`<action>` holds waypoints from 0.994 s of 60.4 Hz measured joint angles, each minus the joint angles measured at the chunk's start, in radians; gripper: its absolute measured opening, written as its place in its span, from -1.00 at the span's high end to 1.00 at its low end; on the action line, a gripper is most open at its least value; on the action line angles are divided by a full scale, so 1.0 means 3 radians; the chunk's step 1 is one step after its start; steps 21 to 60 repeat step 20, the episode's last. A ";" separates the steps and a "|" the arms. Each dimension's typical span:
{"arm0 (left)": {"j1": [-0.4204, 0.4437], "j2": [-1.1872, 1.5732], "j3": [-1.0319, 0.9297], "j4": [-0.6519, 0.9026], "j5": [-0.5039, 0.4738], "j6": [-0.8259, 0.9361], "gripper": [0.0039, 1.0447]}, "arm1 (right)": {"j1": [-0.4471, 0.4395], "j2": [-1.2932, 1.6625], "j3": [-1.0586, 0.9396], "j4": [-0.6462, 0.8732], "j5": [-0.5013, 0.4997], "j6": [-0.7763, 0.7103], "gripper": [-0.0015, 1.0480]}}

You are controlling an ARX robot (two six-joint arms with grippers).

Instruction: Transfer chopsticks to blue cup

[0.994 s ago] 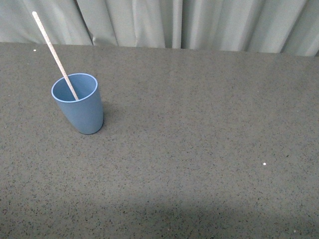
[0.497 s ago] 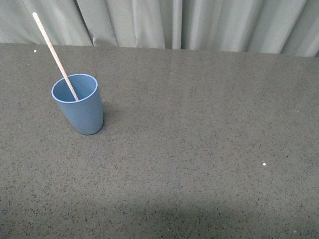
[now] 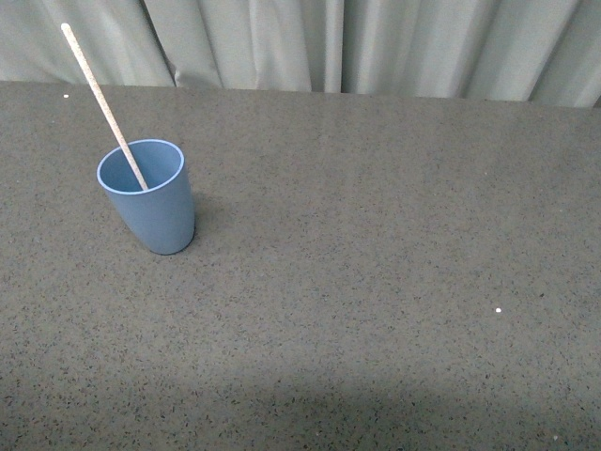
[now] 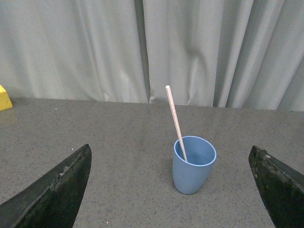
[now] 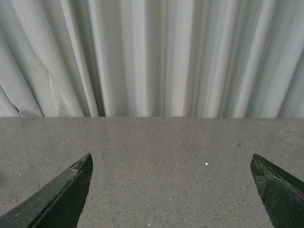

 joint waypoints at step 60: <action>0.0000 0.0000 0.0000 0.0000 0.0000 0.0000 -0.88 | 0.0000 0.0000 0.0000 0.0000 0.0000 -0.0001 -0.82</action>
